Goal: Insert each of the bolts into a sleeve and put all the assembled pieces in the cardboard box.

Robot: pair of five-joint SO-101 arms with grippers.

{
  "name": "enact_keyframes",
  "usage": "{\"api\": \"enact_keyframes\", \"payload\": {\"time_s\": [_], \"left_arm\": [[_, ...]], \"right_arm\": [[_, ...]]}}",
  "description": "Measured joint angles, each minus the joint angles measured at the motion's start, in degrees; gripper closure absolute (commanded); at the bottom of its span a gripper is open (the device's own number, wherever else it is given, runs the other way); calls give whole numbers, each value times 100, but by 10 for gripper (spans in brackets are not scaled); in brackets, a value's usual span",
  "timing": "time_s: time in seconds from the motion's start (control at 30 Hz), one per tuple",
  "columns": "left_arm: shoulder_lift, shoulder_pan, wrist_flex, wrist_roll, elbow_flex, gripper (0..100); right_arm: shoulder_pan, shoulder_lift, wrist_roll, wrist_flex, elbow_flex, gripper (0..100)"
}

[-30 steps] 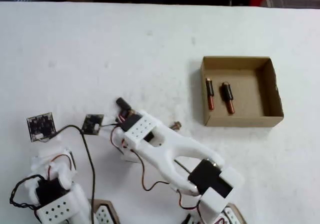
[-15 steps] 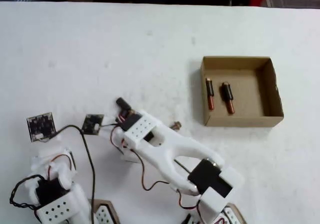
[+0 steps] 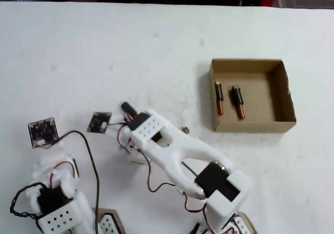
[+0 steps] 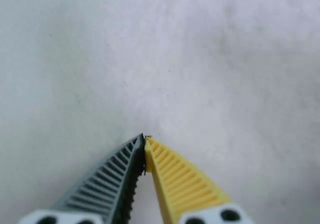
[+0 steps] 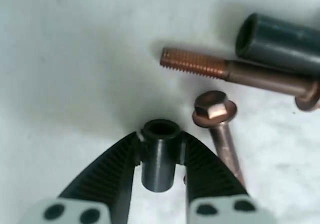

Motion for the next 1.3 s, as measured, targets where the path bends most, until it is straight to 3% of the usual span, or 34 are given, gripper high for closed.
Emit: {"api": "enact_keyframes", "payload": {"time_s": [0.53, 0.83, 1.17, 1.3], "left_arm": [[0, 0, 0, 0, 0, 976], [0, 0, 0, 0, 0, 976], [0, 0, 0, -35, 0, 976], [0, 0, 0, -35, 0, 976]], "right_arm": [[0, 0, 0, 211, -62, 981], [-18, 35, 0, 1714, -1125, 981], [633, 35, 0, 3631, -3297, 981], [642, 26, 0, 3780, -3930, 981]]}}
